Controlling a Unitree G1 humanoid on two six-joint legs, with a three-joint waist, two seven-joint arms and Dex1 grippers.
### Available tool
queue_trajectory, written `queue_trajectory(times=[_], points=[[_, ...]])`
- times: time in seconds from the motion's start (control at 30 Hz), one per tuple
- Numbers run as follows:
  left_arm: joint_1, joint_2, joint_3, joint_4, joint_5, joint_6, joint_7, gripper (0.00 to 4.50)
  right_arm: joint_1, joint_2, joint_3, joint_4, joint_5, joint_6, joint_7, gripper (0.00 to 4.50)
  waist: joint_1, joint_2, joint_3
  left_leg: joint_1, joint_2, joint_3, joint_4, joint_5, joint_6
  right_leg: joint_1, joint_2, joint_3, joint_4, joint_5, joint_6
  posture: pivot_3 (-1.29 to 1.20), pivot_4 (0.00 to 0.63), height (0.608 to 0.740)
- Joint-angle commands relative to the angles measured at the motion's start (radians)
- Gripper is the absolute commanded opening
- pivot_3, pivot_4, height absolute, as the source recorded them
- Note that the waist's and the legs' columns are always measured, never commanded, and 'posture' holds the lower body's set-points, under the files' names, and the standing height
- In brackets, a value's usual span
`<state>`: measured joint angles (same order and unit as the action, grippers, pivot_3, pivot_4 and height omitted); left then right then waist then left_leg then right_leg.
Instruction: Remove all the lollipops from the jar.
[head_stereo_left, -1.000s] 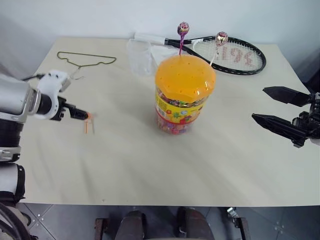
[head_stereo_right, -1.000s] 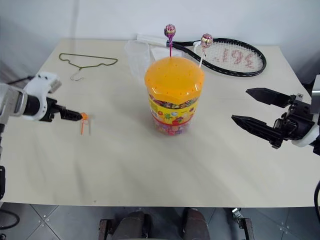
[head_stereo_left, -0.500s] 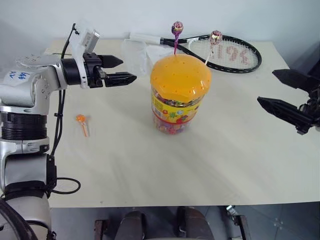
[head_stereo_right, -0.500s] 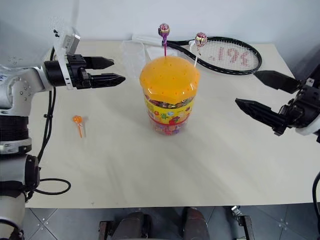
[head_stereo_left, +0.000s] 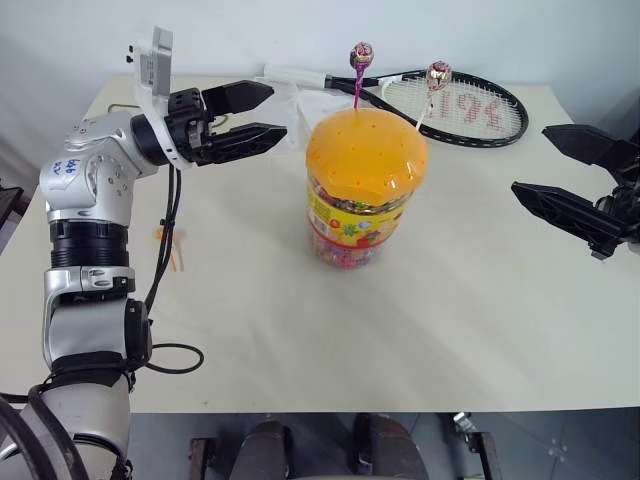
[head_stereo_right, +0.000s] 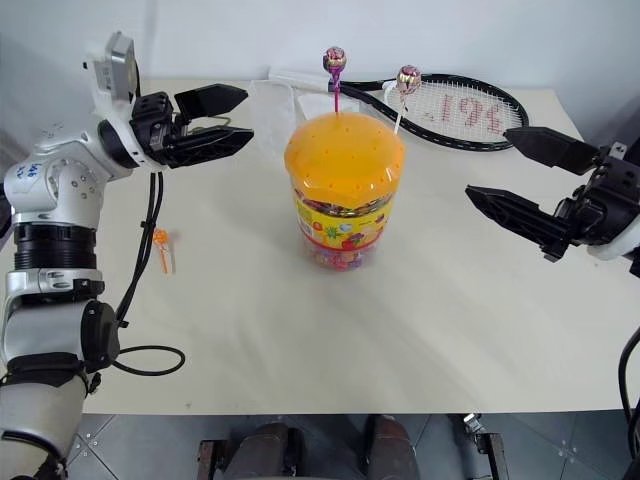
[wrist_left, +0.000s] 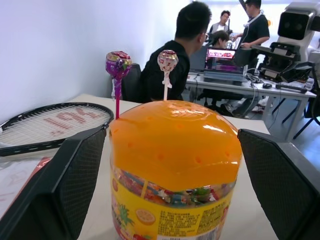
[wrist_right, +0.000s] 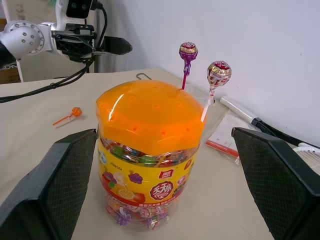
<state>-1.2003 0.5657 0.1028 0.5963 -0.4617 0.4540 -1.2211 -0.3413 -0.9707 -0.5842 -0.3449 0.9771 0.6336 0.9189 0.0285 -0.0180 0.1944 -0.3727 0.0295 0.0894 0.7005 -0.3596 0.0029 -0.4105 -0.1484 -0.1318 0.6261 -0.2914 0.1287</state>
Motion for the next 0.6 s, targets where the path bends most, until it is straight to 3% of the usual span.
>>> queue_trajectory(times=[0.03,0.27,0.6], points=[[-0.103,-0.055,-0.041,0.114,0.071,-0.080,0.034,4.47,-0.015,0.004,-0.017,-0.013,0.013,-0.018,-0.008,4.50,0.005,0.000,0.000,0.000,0.000,0.000,0.000,0.000,0.000,0.000,0.000,0.000,-0.001,0.000,0.001,0.00,0.150,0.740],[-0.288,-0.187,-0.003,0.442,0.108,-0.248,0.071,4.47,0.022,0.016,-0.051,-0.052,0.018,-0.019,-0.036,4.50,-0.004,0.000,0.000,-0.001,-0.001,0.000,-0.001,0.000,0.001,0.000,0.000,-0.001,-0.003,0.001,0.001,0.00,0.150,0.740],[-0.404,-0.284,0.024,0.623,0.192,-0.303,0.252,4.47,0.094,0.037,-0.109,-0.113,0.037,-0.018,-0.084,4.50,-0.003,-0.001,0.000,-0.002,-0.001,0.001,-0.002,0.000,0.001,-0.001,0.000,-0.001,-0.004,0.001,0.001,0.00,0.150,0.740]])
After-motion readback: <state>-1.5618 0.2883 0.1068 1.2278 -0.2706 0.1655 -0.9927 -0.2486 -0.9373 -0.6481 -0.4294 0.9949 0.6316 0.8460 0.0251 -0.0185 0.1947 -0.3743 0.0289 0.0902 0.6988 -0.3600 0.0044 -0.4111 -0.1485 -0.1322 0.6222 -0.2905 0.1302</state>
